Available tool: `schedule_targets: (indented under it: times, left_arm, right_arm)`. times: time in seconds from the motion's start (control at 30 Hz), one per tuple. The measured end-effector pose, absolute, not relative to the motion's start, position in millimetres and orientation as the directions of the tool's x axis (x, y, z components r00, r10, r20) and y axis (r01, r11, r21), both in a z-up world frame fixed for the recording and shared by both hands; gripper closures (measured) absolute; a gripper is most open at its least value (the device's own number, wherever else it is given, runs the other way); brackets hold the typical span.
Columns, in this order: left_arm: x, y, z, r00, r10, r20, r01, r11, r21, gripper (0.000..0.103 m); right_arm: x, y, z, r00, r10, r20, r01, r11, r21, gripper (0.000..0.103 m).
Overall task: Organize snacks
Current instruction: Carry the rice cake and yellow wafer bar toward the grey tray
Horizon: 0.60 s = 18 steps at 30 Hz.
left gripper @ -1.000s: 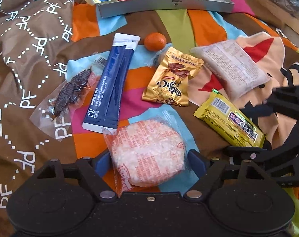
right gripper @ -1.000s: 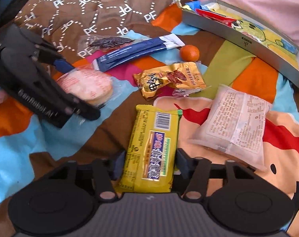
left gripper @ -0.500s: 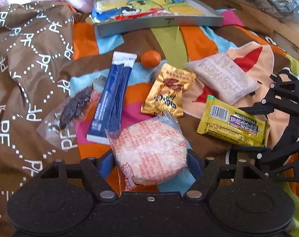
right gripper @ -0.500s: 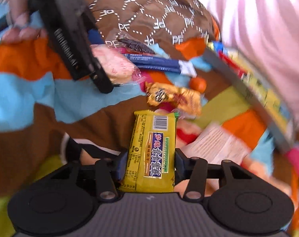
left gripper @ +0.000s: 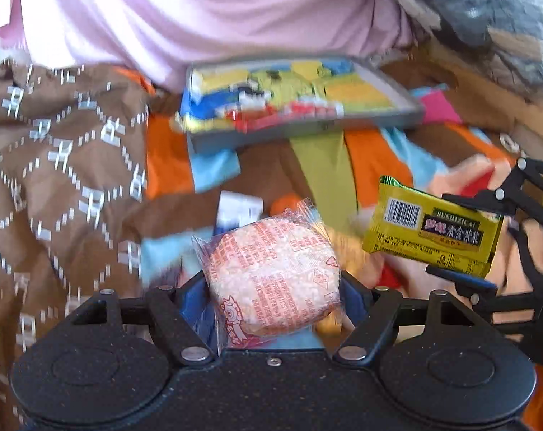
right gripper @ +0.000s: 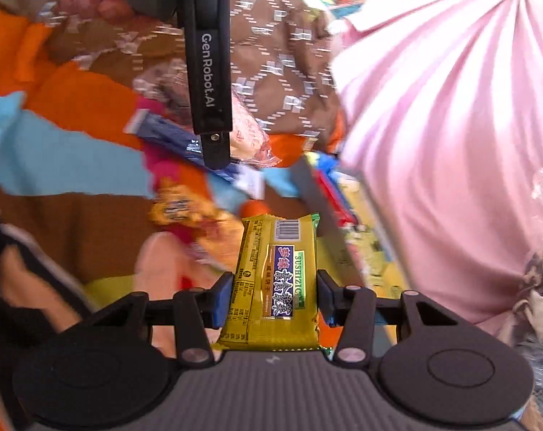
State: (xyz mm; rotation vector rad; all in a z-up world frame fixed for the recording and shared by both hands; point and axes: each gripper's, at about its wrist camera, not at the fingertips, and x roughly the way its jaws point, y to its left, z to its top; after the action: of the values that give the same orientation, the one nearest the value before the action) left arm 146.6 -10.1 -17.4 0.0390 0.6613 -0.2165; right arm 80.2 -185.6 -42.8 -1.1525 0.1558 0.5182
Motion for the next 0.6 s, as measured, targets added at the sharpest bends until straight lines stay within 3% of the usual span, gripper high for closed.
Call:
schedule_targets:
  times: [0.37,0.6]
  left_arm:
    - [237,-24,41,0.876,-0.158,-0.455,0.079,0.979,-0.187,0.027]
    - [297,-31,57,0.905,-0.108,-0.413,0.026,0.98,-0.199,0.027]
  right_arm:
    - [175,-178,4,0.948,0.25,-0.199,-0.29,0.41,-0.865,0.051]
    - [239,-170,13,0.969,0.166,-0.184,-0.245,0.521,-0.818,0.051]
